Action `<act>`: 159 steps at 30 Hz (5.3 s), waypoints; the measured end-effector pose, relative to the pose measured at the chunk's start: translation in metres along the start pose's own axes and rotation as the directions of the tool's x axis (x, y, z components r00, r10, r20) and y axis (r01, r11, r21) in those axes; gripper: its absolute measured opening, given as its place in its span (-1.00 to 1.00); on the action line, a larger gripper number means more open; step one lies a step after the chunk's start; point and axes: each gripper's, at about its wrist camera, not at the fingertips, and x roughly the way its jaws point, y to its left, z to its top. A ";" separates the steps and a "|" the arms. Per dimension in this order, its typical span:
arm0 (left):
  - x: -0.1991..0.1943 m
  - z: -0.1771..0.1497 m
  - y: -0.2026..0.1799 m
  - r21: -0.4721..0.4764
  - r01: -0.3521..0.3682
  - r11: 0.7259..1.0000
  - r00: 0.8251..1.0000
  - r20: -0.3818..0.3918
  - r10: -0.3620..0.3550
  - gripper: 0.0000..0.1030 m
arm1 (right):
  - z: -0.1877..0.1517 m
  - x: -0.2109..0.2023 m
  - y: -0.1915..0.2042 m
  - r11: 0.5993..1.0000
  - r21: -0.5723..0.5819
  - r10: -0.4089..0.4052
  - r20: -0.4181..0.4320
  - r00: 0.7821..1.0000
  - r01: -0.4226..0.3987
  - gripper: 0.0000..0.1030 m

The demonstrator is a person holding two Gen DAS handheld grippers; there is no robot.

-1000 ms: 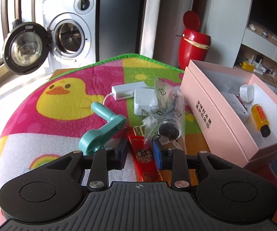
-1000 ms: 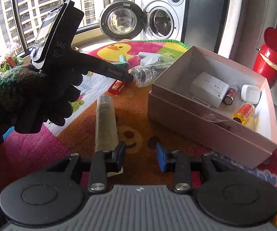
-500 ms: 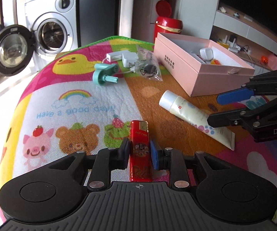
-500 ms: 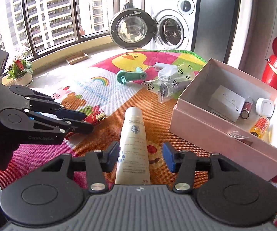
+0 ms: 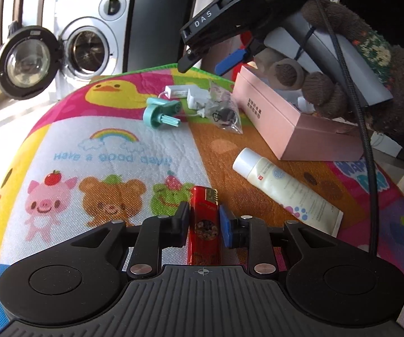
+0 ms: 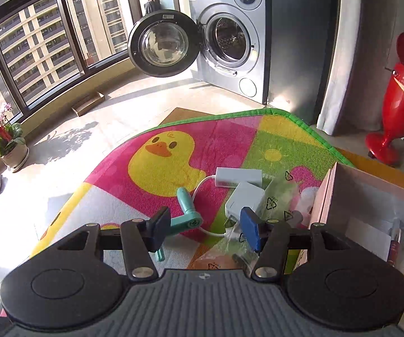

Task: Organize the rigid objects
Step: 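Grasp the white charger with cable with right tool while left tool lifts the lighter, then carry charger and lighter over the pink box and open both tools, then grasp the teal plastic piece with left tool while right tool moves toward the tube, then grasp the white plug adapter with right tool while left tool holds the teal piece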

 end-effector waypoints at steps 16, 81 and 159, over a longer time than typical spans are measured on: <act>-0.004 -0.009 0.021 -0.107 0.088 0.990 0.995 0.055 -0.083 -0.48 | 0.026 0.074 0.006 0.993 -0.057 -0.110 -0.106 0.988 0.105 0.19; 0.079 0.159 -0.085 0.001 0.232 0.973 0.968 0.095 -0.231 -0.49 | -0.163 -0.184 -0.151 0.975 0.193 -0.174 0.334 0.926 0.114 0.30; 0.004 0.005 0.017 -0.065 0.003 0.998 0.998 0.060 0.001 -0.53 | 0.013 0.073 -0.018 0.988 0.098 -0.096 -0.184 0.978 0.116 0.20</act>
